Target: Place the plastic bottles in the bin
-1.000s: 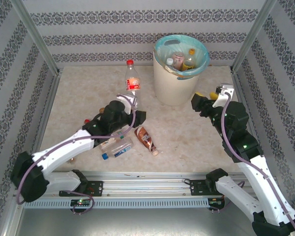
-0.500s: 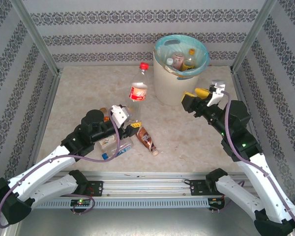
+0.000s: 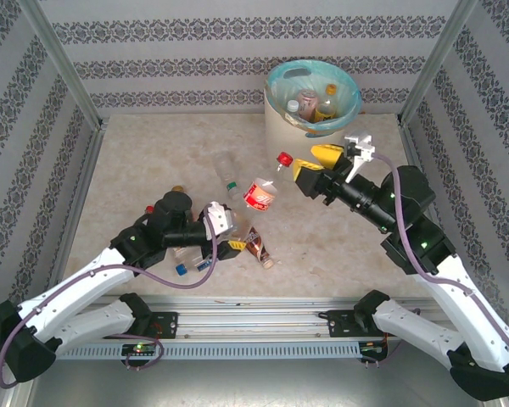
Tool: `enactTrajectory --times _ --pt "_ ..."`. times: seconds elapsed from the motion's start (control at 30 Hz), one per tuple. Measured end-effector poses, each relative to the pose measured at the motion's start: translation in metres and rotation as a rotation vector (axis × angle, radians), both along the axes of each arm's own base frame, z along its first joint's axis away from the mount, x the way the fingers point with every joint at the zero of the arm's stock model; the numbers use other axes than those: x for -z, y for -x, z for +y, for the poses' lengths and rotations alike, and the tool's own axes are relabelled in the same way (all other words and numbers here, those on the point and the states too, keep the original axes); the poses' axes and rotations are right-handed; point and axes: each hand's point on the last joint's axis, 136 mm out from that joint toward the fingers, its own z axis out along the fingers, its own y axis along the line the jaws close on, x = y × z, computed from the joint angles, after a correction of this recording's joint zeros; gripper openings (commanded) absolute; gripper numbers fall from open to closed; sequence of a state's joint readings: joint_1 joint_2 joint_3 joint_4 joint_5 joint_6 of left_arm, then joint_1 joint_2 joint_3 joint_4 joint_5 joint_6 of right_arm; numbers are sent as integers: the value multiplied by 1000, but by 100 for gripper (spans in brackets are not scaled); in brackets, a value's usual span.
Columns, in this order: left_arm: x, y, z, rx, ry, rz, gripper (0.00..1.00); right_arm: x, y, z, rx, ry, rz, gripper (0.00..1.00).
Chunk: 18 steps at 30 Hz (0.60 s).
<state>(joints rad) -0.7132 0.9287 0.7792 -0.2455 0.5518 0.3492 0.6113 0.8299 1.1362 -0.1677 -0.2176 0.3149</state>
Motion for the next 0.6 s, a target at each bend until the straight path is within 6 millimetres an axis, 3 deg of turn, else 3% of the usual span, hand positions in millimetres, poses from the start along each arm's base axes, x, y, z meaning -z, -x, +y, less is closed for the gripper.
enactTrajectory --times 0.23,0.6 --pt "-10 7 1 28 22 -37 0 7 -12 20 -32 32 45 64" --pt "-4 11 5 35 21 -45 0 18 -18 43 -107 60 89 54"
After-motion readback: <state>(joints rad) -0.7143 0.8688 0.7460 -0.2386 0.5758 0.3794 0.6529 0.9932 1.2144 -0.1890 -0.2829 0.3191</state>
